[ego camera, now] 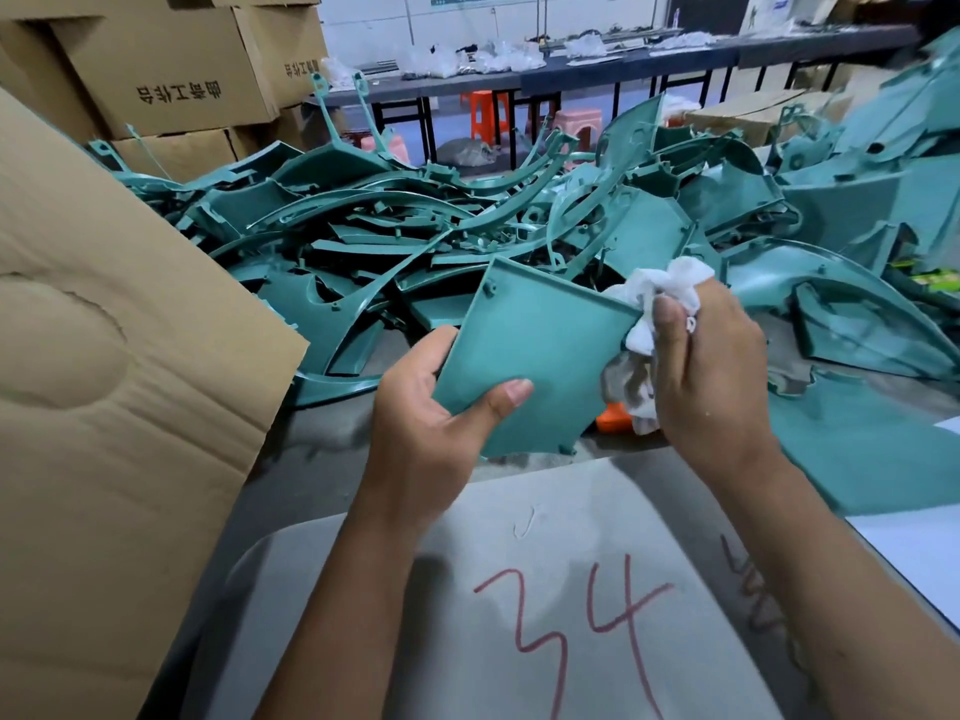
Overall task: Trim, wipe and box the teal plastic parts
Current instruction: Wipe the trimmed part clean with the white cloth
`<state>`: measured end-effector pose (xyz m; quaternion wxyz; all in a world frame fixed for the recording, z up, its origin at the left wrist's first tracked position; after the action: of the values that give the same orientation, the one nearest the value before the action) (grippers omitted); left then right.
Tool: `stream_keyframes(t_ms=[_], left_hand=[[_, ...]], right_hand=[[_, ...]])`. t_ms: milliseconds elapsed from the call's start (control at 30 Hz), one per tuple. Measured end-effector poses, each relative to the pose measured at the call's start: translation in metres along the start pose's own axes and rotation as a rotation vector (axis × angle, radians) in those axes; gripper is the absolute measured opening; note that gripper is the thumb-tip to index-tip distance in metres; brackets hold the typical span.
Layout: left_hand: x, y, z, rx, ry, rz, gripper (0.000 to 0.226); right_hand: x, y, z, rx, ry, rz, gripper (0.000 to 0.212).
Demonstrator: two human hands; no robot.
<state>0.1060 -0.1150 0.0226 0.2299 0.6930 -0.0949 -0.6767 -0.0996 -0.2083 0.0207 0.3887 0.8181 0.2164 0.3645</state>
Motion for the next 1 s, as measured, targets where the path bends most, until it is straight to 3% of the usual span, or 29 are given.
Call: stream_keyframes(t_ms=[100, 233, 367, 433, 500, 600, 667, 767, 833, 933, 1000], left_hand=[[-0.001, 0.001, -0.007, -0.036, -0.117, -0.053, 0.025], [0.005, 0.001, -0.013, -0.12, -0.232, -0.15, 0.022], [0.015, 0.002, -0.001, -0.196, -0.36, -0.213, 0.027], [0.017, 0.004, 0.003, -0.268, -0.464, -0.243, 0.029], [0.021, 0.004, 0.011, -0.323, -0.463, -0.253, 0.023], [0.028, 0.002, 0.027, -0.421, -0.499, -0.303, 0.015], [0.032, 0.002, 0.032, -0.447, -0.503, -0.319, 0.014], [0.034, 0.005, 0.025, -0.54, -0.433, -0.231, 0.015], [0.032, 0.007, 0.023, -0.565, -0.336, -0.145, 0.021], [0.034, 0.005, 0.029, -0.475, -0.269, -0.13, 0.024], [0.036, 0.005, 0.03, -0.407, -0.245, -0.158, 0.019]], right_hand=[[-0.016, 0.004, -0.006, -0.075, 0.036, 0.171, 0.028], [-0.041, 0.002, -0.012, -0.25, 0.077, 0.517, 0.038], [-0.037, -0.002, -0.01, -0.411, 0.3, 0.759, 0.034], [-0.032, -0.004, -0.006, -0.402, 0.472, 0.942, 0.026], [-0.016, -0.008, 0.002, -0.239, 0.819, 1.085, 0.035], [0.02, -0.019, 0.013, 0.085, 1.174, 1.027, 0.042], [0.034, -0.028, 0.019, 0.184, 1.181, 0.969, 0.034], [0.041, -0.032, 0.023, 0.284, 1.238, 0.763, 0.038], [0.049, -0.03, 0.022, 0.321, 1.21, 0.67, 0.023], [0.048, -0.025, 0.023, 0.245, 1.108, 0.665, 0.014], [0.04, -0.021, 0.02, 0.238, 1.155, 0.71, 0.025]])
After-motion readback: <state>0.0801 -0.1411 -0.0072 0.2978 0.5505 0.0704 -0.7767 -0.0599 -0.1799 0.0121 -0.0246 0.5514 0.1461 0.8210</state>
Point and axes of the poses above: each hand's wrist, its own y-axis towards the middle knuckle, its own z-axis out of the palm, x = y × z, the point moved 2 cm from there along y, towards the middle knuckle, and after that the axes turned 5 degrees about -y, right-handed, at the moved point
